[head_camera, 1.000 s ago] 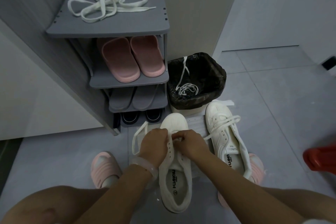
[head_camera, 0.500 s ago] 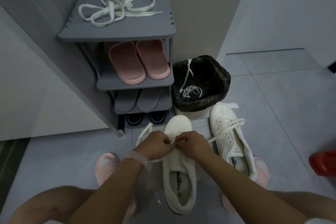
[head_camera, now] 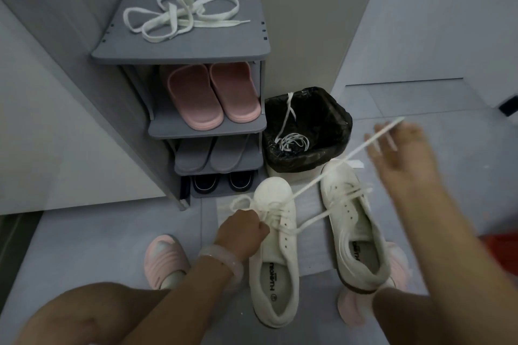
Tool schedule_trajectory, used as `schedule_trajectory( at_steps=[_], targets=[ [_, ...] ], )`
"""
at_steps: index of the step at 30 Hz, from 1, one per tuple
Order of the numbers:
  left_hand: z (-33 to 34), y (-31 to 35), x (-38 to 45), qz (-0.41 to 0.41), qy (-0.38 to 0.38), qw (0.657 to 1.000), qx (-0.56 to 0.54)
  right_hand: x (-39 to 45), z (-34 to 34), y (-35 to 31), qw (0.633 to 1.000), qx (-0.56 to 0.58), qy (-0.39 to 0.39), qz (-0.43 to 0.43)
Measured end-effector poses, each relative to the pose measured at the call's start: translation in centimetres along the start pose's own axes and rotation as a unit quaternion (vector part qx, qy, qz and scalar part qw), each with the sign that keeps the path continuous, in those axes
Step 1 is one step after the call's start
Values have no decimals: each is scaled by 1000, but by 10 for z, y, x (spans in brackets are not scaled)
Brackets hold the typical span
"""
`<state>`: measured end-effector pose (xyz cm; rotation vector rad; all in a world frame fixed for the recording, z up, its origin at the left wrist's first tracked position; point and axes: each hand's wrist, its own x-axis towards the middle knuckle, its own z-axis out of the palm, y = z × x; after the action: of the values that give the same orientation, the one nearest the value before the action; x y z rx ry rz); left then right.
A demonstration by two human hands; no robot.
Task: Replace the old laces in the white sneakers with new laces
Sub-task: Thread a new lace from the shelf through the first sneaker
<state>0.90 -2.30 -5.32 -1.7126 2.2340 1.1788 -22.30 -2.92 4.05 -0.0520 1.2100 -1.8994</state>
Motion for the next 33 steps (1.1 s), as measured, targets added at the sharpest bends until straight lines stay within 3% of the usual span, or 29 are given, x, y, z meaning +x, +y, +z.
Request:
schedule_trajectory(
  at_steps=[1,2,4,5,7,9,10,11,17,18,22,24,25,29,31,33],
  targets=[
    [1,-1,1,2,-2,1000,-14,3,-1,-15,998,62,-5,5],
    [2,-2,1,2,-1,1000,-22,2,-1,-22,999,53,-8,8],
    [2,-2,0,1,1,1000,-19,-3,0,-17,982,-187,-22,-11],
    [2,-1,0,2,0,1000,-17,-10,4,-4,933,-353,-56,-37],
    [0,1,-1,-1,-8,1000,-15,-24,7,32,766,-603,-197,-105],
    [-3,2,-3,0,-14,1000,-21,-35,-1,75,575,-742,-318,-129],
    [-5,2,-4,1,-15,1000,-22,-40,-5,92,503,-785,-336,-132],
    [-7,2,-4,1,-15,1000,-26,-45,-10,105,463,-809,-339,-130],
    [-12,-4,-2,6,-25,997,-77,-53,-17,139,437,-835,-299,-148],
    [-11,-5,-2,6,-23,996,-85,-52,-18,140,449,-831,-297,-143],
    [-10,-9,0,2,-13,995,-95,-40,-8,112,575,-765,-290,-11],
    [-10,-11,1,-3,-15,994,-105,-31,0,77,604,-739,-294,59],
    [-10,-11,1,-6,-20,993,-113,-28,2,56,591,-747,-296,72],
    [-12,-11,1,-22,-30,989,-143,-16,-10,-16,483,-824,-286,73],
    [-12,-9,0,-29,-35,988,-150,-16,-20,-32,441,-851,-267,99],
    [-11,-7,-1,-37,-45,988,-143,-15,-28,-29,371,-885,-265,95]
  ],
)
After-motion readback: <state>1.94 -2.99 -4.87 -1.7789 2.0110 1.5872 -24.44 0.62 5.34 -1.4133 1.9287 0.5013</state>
